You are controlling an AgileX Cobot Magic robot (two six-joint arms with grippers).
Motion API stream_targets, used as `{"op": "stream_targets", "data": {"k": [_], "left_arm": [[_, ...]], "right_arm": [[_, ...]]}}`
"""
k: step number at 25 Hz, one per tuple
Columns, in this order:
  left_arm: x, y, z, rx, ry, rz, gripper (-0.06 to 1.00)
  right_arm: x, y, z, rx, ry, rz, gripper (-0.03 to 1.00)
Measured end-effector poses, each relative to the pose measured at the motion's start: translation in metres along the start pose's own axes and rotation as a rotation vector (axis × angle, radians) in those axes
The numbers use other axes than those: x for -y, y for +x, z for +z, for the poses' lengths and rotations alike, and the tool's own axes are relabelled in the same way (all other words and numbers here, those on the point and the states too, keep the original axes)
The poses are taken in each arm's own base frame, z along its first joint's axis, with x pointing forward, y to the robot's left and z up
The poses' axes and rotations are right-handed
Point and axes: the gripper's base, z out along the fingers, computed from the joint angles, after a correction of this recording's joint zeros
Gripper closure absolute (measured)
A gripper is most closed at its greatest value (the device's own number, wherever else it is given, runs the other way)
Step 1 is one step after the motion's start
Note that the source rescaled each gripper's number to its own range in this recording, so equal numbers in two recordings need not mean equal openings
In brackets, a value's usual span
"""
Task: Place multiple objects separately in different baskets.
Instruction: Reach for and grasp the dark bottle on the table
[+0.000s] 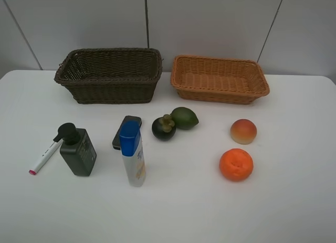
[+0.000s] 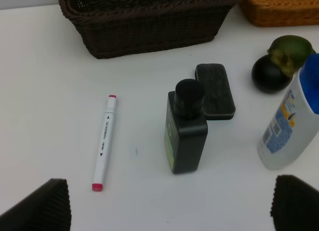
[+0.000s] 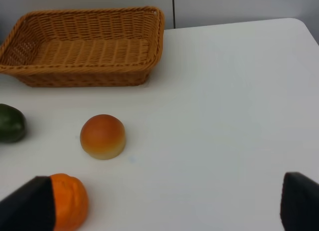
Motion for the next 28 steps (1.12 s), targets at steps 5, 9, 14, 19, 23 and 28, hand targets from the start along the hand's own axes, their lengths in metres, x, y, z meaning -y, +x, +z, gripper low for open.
{"op": "stream_targets", "data": {"k": [5, 9, 14, 19, 23, 28], "left_arm": [[0.0, 0.0, 0.0, 0.0, 0.0, 0.0, -0.04], [0.0, 0.0, 0.0, 0.001, 0.0, 0.0, -0.04], [0.0, 0.0, 0.0, 0.0, 0.0, -0.019, -0.04], [-0.003, -0.017, 0.016, -0.108, -0.005, -0.094, -0.04], [-0.008, -0.04, 0.042, -0.269, -0.013, -0.13, -0.04], [-0.015, -0.074, 0.085, -0.453, -0.019, -0.151, -0.04]], "right_arm": [[0.0, 0.0, 0.0, 0.0, 0.0, 0.0, -0.03], [0.0, 0.0, 0.0, 0.0, 0.0, 0.0, -0.03], [0.0, 0.0, 0.0, 0.0, 0.0, 0.0, -0.03], [0.0, 0.0, 0.0, 0.0, 0.0, 0.0, -0.03], [0.0, 0.0, 0.0, 0.0, 0.0, 0.0, -0.03], [0.0, 0.0, 0.0, 0.0, 0.0, 0.0, -0.03]]}}
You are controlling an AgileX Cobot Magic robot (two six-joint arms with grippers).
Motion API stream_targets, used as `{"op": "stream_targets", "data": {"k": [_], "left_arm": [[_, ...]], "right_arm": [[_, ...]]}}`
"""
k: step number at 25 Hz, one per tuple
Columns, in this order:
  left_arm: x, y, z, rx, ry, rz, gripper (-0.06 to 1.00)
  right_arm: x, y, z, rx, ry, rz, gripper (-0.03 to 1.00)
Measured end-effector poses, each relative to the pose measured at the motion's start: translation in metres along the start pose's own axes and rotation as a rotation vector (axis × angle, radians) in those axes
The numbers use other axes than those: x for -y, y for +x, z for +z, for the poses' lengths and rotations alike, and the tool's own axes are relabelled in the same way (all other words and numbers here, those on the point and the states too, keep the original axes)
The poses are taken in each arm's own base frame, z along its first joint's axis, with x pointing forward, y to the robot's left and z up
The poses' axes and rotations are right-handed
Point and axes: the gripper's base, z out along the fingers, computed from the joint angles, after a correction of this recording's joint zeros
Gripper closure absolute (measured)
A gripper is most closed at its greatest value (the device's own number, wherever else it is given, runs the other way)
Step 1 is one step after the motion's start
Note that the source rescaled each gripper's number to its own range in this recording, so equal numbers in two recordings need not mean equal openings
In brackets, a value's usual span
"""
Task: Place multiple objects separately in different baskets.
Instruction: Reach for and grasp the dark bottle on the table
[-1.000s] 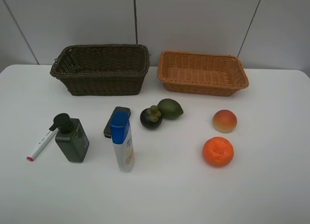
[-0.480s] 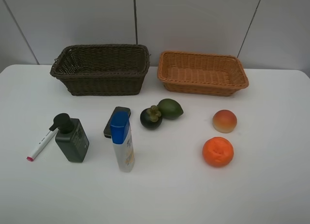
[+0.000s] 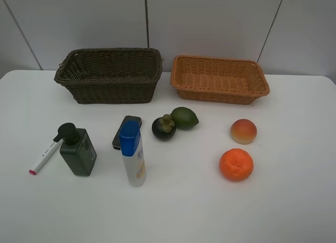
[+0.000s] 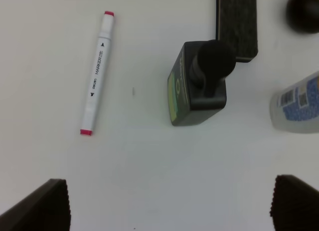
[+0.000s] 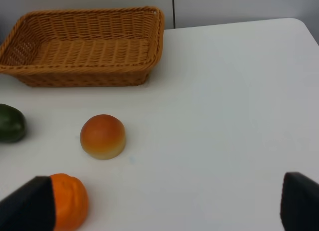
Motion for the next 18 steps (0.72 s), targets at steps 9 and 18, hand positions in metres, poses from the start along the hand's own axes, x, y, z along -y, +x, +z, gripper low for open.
{"op": "stream_targets", "data": {"k": [9, 18], "left_arm": [[-0.001, -0.085, 0.069, -0.331, 0.021, -0.071, -0.04], [0.0, -0.11, 0.12, -0.505, 0.067, -0.108, -0.04]], "right_arm": [[0.0, 0.0, 0.0, 0.0, 0.0, 0.0, -0.03], [0.0, 0.0, 0.0, 0.0, 0.0, 0.0, -0.03]]}}
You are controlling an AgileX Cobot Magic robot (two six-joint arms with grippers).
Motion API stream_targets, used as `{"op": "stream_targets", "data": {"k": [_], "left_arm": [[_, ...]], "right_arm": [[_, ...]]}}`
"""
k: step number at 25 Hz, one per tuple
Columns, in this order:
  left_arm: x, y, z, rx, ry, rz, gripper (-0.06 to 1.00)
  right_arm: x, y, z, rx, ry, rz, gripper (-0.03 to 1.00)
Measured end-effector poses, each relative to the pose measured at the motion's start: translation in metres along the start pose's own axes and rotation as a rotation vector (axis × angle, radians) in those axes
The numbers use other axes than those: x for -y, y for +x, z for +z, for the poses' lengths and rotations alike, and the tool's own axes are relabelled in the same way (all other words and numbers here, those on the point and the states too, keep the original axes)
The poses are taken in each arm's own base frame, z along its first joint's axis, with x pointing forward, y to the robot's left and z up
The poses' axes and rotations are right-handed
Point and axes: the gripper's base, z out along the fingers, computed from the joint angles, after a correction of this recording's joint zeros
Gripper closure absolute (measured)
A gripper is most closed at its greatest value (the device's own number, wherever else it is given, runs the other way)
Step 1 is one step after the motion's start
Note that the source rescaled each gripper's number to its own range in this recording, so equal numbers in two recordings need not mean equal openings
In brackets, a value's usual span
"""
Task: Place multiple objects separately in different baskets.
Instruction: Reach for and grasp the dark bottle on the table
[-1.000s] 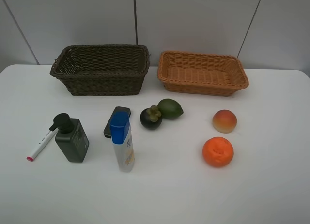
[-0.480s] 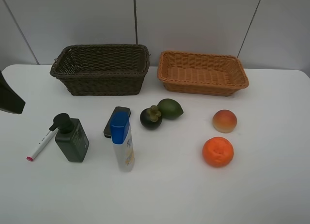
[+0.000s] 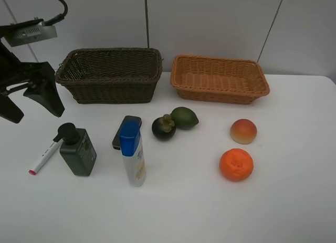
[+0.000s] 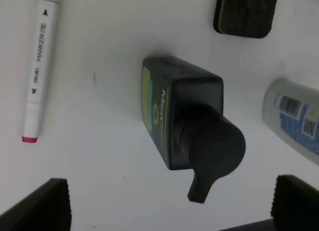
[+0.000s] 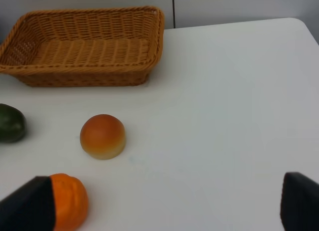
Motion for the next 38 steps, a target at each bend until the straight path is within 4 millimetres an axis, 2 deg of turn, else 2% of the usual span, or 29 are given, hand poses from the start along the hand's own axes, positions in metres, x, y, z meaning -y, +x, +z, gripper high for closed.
{"op": "stream_targets", "data": {"k": [6, 15, 21, 28, 38], "left_arm": [[0.025, 0.0, 0.012, -0.015, -0.007, 0.077, -0.04], [0.044, -0.002, 0.039, -0.068, -0.094, 0.102, -0.04], [0.037, -0.014, 0.068, -0.118, -0.15, 0.085, -0.04], [0.031, -0.024, 0.111, -0.196, -0.163, 0.052, -0.04], [0.032, -0.029, 0.121, -0.222, -0.146, 0.03, -0.03]], "right_arm": [[0.0, 0.0, 0.0, 0.0, 0.0, 0.0, -0.03], [0.0, 0.0, 0.0, 0.0, 0.0, 0.0, -0.03], [0.0, 0.0, 0.0, 0.0, 0.0, 0.0, -0.03], [0.0, 0.0, 0.0, 0.0, 0.0, 0.0, -0.03], [0.0, 0.0, 0.0, 0.0, 0.001, 0.0, -0.03]]}}
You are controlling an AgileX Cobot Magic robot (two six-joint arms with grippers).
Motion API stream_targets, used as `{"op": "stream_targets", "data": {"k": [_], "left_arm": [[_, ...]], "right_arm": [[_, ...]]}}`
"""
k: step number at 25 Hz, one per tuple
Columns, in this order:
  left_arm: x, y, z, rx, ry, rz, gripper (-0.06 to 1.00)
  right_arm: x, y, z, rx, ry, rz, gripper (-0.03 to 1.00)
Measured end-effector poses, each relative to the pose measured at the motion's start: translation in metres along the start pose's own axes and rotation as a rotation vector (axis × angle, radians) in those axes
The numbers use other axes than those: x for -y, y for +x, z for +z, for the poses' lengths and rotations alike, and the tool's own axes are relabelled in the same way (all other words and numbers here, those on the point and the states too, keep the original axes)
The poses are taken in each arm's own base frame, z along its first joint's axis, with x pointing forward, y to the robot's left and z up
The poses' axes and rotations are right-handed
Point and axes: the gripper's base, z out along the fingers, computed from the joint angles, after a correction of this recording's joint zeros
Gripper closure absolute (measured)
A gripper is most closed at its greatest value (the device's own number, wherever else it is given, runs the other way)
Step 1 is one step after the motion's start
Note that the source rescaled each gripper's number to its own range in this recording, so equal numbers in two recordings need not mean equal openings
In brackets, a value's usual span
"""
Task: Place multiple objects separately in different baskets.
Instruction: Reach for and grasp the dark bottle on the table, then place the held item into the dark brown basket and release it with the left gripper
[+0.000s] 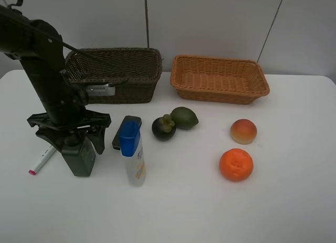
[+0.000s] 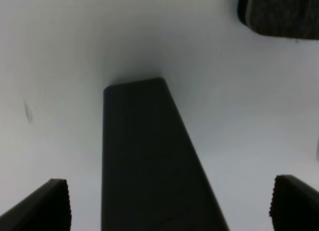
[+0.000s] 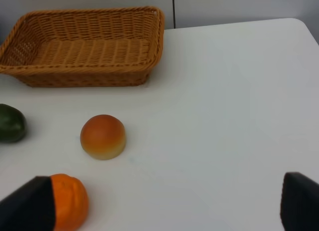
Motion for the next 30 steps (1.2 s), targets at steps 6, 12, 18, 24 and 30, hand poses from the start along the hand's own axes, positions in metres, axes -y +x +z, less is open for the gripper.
{"op": "stream_targets", "data": {"k": [6, 12, 18, 24, 30], "left_arm": [[0.001, 0.001, 0.0, -0.007, 0.004, -0.003, 0.35], [-0.001, 0.003, 0.0, -0.03, -0.025, 0.011, 0.58], [-0.001, 0.006, -0.008, -0.003, -0.02, 0.016, 0.58], [0.012, 0.008, -0.098, 0.228, 0.038, 0.06, 0.58], [-0.011, -0.03, -0.191, 0.541, 0.079, -0.031, 0.58]], "right_arm": [[0.0, 0.0, 0.0, 0.0, 0.0, 0.0, -0.03], [0.0, 0.0, 0.0, 0.0, 0.0, 0.0, -0.03], [0.0, 0.0, 0.0, 0.0, 0.0, 0.0, -0.03], [0.0, 0.0, 0.0, 0.0, 0.0, 0.0, -0.03], [0.0, 0.0, 0.0, 0.0, 0.0, 0.0, -0.03]]}}
